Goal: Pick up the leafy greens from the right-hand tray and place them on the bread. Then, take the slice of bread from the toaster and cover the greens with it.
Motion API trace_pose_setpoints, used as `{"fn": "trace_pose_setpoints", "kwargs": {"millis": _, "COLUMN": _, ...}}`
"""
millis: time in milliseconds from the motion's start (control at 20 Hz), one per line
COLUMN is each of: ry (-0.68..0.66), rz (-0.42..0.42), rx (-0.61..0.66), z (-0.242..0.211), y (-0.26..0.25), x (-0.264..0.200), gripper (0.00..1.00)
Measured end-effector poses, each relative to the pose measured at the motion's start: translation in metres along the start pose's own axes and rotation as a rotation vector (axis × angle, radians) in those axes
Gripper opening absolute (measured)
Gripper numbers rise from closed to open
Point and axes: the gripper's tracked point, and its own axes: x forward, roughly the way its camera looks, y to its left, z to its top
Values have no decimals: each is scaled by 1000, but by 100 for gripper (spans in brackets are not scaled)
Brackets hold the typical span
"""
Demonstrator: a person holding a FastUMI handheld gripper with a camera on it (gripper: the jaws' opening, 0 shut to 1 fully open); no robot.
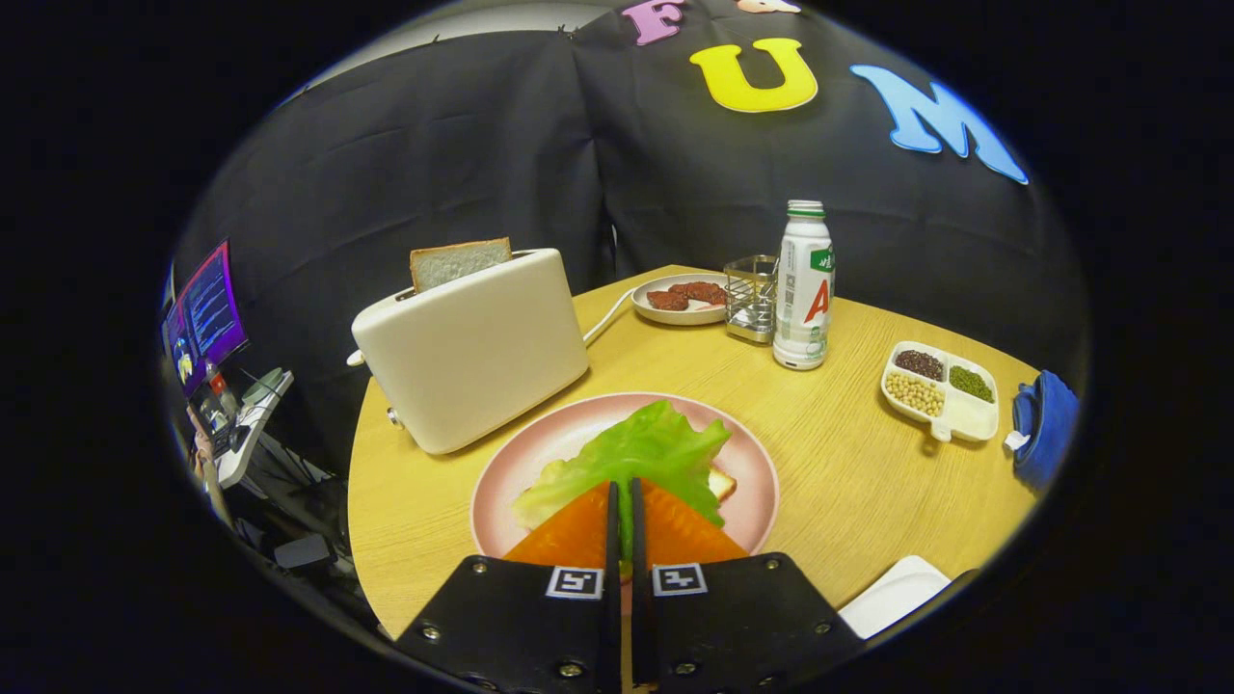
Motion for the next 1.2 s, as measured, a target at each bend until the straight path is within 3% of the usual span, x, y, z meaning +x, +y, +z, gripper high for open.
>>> {"fn": "trace_pose_setpoints", "kwargs": {"millis": 50, "ry": 2, "rz": -26, "rx": -7, "z": 0, "y": -5, "x": 3, "gripper": 7}}
{"fn": "trace_pose_setpoints", "kwargs": {"millis": 150, "ry": -22, "rz": -51, "rx": -11, "z": 6, "y": -9, "x": 0, "gripper": 20}}
{"fn": "trace_pose_setpoints", "kwargs": {"millis": 250, "ry": -72, "rz": -67, "rx": -23, "z": 19, "y": -11, "x": -9, "gripper": 52}}
{"fn": "trace_pose_setpoints", "kwargs": {"millis": 300, "ry": -93, "rz": -82, "rx": -21, "z": 24, "y": -12, "x": -12, "gripper": 58}}
{"fn": "trace_pose_setpoints", "kwargs": {"millis": 600, "ry": -293, "rz": -255, "rx": 61, "z": 60, "y": -10, "x": -51, "gripper": 58}}
{"fn": "trace_pose_setpoints", "kwargs": {"millis": 800, "ry": -375, "rz": -447, "rx": 229, "z": 71, "y": -2, "x": -66, "gripper": 58}}
{"fn": "trace_pose_setpoints", "kwargs": {"millis": 950, "ry": -426, "rz": -458, "rx": 285, "z": 86, "y": 37, "x": -55, "gripper": 59}}
{"fn": "trace_pose_setpoints", "kwargs": {"millis": 1200, "ry": -475, "rz": -467, "rx": 152, "z": 113, "y": 104, "x": -29, "gripper": 59}}
